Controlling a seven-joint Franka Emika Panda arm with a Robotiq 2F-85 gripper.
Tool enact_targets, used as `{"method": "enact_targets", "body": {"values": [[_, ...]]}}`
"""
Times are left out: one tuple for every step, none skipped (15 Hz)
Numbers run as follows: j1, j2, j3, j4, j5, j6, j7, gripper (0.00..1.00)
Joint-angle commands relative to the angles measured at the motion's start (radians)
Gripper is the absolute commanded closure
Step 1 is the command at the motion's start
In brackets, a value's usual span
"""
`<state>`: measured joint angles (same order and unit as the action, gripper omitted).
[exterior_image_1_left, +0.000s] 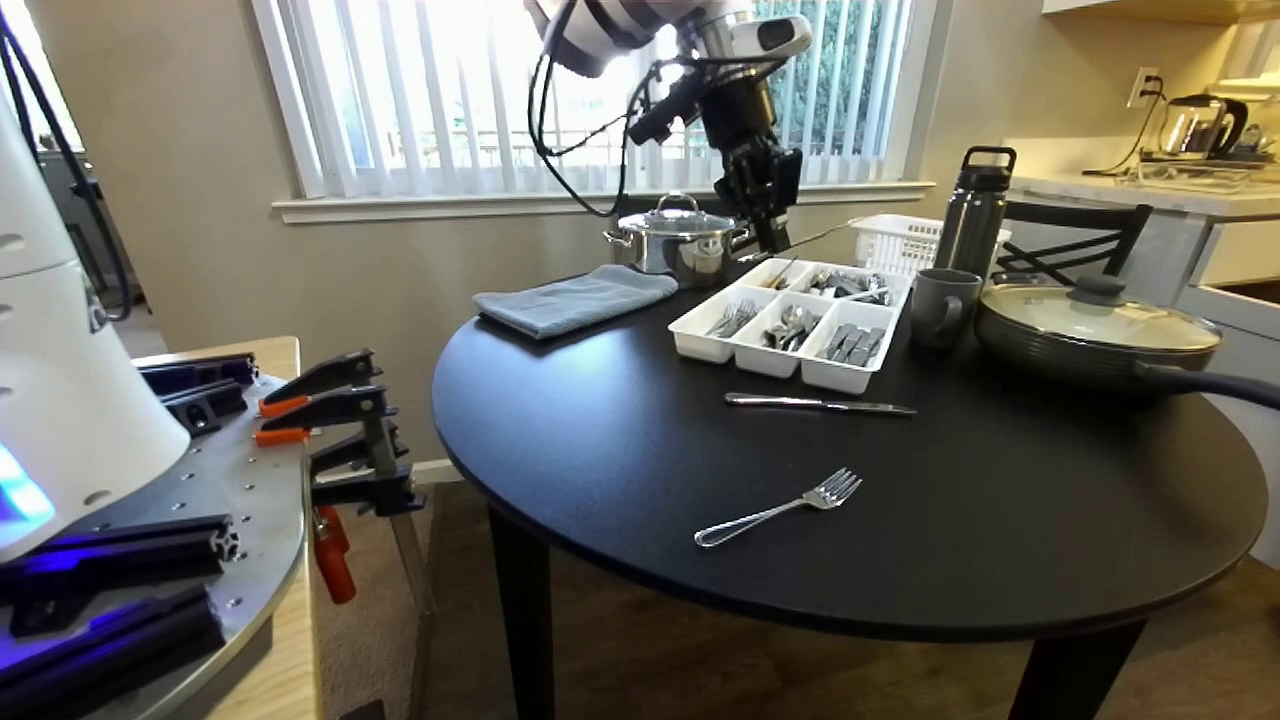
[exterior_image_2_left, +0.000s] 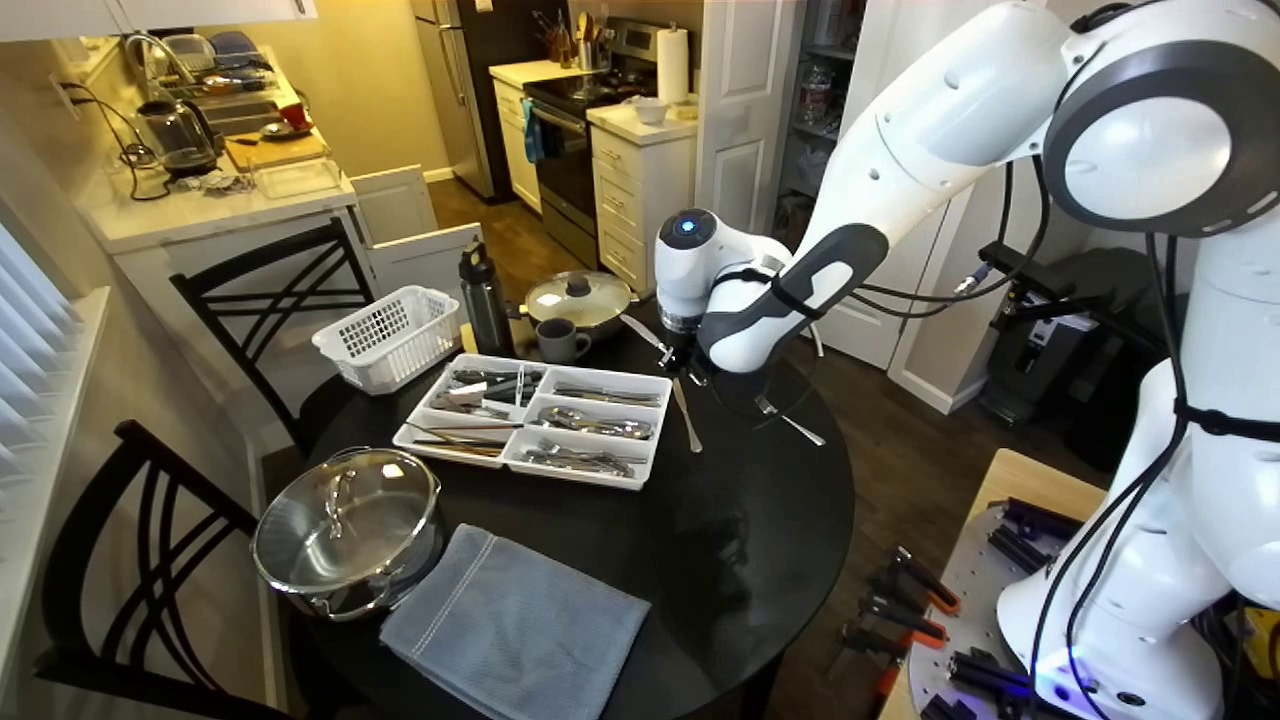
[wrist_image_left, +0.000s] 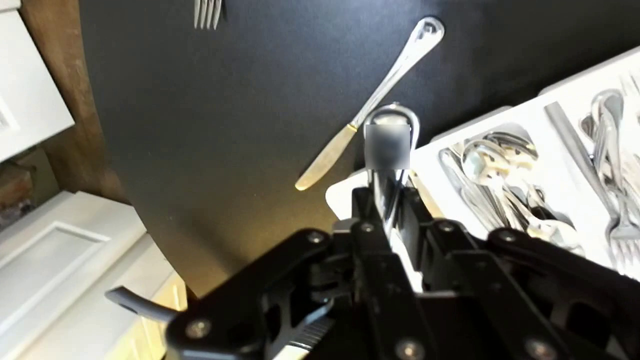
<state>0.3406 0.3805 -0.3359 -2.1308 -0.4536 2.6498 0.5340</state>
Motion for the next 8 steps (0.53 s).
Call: {"method": "enact_targets", "body": {"values": [[-0.112, 0.078, 0.087, 0.121, -0.019, 0.033, -0.198, 0.96], [-0.141, 0.099, 0.109, 0.15, -0.007, 0.043, -0.264, 0.96], [-0.172, 0.125, 0.133, 0.184, 0.005, 0.048, -0.333, 0.96], [-0.198, 0.15, 0.155, 0.214, 0.012, 0.054, -0.397, 0.96], [-0.225, 0.174, 0.177, 0.245, 0.019, 0.055, -0.461, 0.96], [-0.249, 0.196, 0.198, 0.273, 0.023, 0.053, -0.524, 0.96], [-0.273, 0.222, 0.22, 0.302, 0.027, 0.052, -0.588, 0.96], [-0.295, 0.244, 0.241, 0.33, 0.031, 0.047, -0.651, 0.96]]}}
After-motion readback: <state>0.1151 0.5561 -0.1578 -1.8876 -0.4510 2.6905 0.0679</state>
